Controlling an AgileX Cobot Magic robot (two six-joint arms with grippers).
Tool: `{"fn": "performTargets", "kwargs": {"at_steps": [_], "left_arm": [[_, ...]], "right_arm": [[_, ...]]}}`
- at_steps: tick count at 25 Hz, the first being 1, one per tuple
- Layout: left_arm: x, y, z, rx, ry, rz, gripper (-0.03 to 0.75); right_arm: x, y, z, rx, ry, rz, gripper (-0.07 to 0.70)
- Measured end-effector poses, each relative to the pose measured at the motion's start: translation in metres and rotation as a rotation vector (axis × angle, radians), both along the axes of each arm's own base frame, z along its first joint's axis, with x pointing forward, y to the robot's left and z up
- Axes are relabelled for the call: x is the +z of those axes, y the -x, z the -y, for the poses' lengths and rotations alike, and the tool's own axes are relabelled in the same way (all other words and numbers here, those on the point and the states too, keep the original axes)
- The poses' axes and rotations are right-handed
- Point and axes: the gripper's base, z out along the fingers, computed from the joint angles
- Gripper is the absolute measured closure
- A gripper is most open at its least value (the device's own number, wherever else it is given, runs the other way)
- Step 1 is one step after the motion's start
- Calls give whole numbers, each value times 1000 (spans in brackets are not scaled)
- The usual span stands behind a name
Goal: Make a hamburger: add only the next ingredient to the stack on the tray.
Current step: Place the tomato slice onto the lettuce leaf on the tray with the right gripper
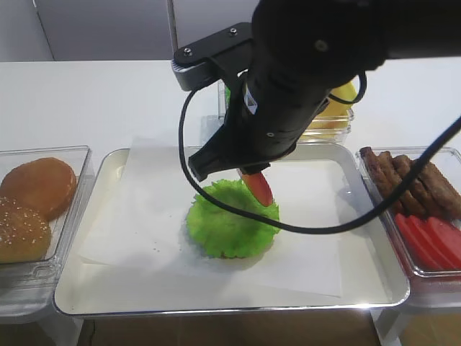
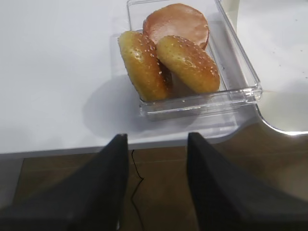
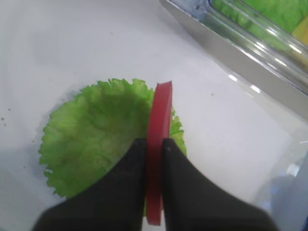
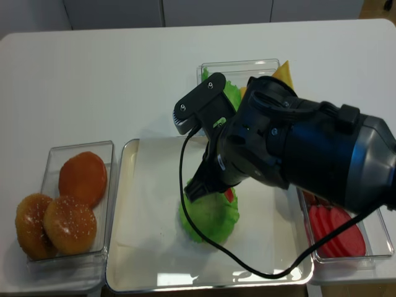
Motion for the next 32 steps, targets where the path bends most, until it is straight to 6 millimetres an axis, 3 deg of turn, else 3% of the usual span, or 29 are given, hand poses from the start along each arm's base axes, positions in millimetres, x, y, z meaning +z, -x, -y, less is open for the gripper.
{"fn": "performTargets", "kwargs": {"at_steps": [20, 22, 27, 32], "left_arm": [[0, 0, 0, 0, 0, 0, 413], [0, 0, 0, 0, 0, 0, 413], [0, 0, 0, 0, 0, 0, 413], [0, 0, 0, 0, 0, 0, 413]], "right_arm": [[-16, -3, -7, 30, 46, -23, 551], [-16, -2, -8, 28, 43, -27, 518], [-17, 1, -9, 10, 20, -67, 324], [-18, 4, -9, -7, 8, -106, 178]]}}
